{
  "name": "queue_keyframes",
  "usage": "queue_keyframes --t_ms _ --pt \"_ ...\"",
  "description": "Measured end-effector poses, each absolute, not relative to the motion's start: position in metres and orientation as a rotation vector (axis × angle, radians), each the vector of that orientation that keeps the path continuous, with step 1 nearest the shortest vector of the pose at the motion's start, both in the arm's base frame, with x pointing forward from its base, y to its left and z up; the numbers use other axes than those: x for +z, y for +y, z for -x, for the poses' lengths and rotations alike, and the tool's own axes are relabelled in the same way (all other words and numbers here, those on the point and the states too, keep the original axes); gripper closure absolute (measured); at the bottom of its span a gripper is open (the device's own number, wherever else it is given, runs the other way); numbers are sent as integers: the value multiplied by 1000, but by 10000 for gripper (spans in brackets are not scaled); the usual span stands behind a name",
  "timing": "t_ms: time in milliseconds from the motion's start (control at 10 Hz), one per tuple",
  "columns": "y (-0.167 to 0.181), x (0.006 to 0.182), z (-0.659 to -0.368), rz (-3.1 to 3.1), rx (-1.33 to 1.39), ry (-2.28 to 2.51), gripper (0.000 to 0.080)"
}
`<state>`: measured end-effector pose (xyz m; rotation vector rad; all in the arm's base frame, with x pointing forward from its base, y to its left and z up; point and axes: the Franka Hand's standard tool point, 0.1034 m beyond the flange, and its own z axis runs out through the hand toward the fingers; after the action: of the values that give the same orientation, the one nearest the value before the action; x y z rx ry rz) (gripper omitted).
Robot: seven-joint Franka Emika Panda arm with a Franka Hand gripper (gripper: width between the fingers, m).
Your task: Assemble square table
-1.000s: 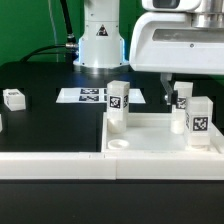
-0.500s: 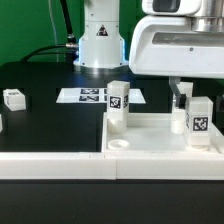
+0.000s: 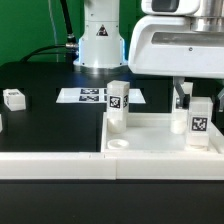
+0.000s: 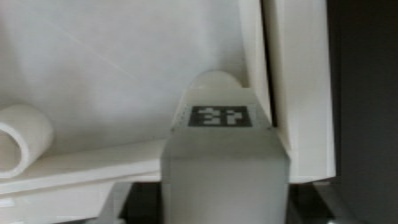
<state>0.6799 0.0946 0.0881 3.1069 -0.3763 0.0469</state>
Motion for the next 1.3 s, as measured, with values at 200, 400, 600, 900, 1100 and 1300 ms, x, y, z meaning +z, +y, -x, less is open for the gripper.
queue_keyframes --t_ms 200,400,600,900,1100,1300 --pt "97 87 -680 -3040 73 -841 509" --pt "98 87 -680 -2893 65 -1310 509" --pt "97 87 -680 -2783 51 -1560 509" --pt "96 87 -680 -2654 41 -1773 509" --pt "97 86 -679 -2408 35 -2104 509" --pt "105 87 -677 -2037 74 -2537 509"
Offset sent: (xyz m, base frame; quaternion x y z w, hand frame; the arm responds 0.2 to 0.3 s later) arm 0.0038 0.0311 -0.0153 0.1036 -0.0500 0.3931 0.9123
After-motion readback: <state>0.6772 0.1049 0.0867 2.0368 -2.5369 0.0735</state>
